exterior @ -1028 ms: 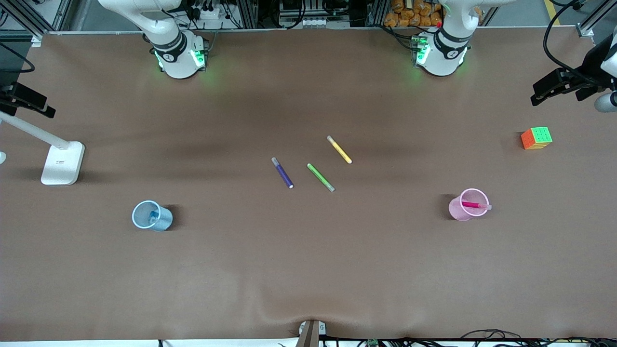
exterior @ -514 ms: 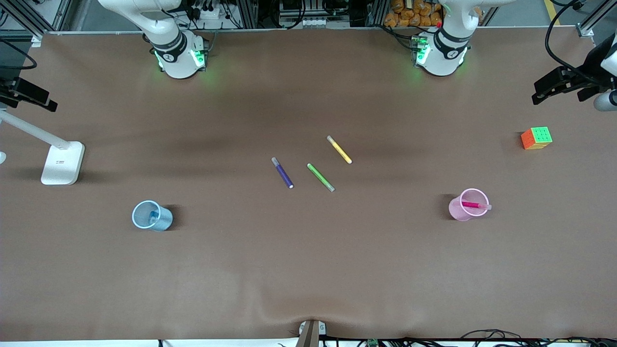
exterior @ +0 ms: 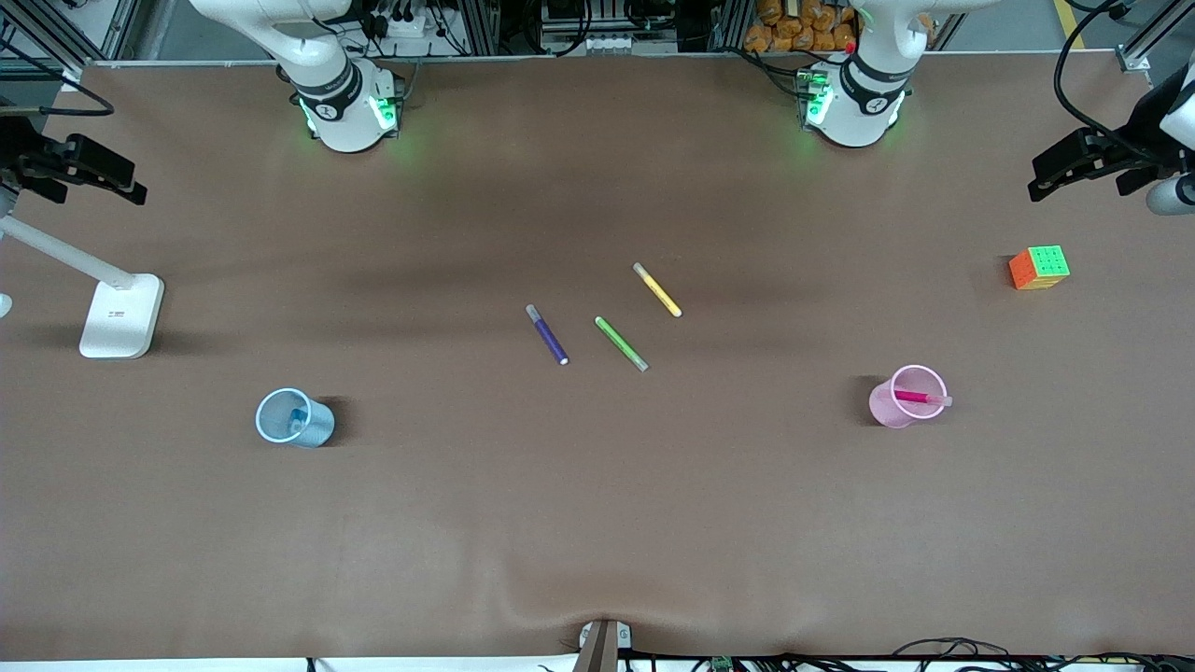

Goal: Place pink and blue markers in matching cups

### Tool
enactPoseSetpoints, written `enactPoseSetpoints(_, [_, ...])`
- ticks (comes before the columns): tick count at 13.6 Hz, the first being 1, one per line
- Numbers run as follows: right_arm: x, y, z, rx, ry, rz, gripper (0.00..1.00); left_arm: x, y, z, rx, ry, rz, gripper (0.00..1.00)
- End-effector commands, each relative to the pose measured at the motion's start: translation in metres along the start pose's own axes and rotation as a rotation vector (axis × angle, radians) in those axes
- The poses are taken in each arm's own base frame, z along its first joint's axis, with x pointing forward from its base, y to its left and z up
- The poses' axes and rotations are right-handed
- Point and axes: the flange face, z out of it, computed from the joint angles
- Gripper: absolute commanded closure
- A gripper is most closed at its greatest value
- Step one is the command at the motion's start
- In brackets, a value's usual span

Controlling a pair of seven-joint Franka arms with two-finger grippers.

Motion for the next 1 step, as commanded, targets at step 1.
enactPoseSetpoints(1, [-0.0076, 0.0022, -0.0055, -0.019, 0.002, 0.013, 0.0, -0.0052, -0.0005, -0.0059, 0.004, -0.005, 0.021, 0.0])
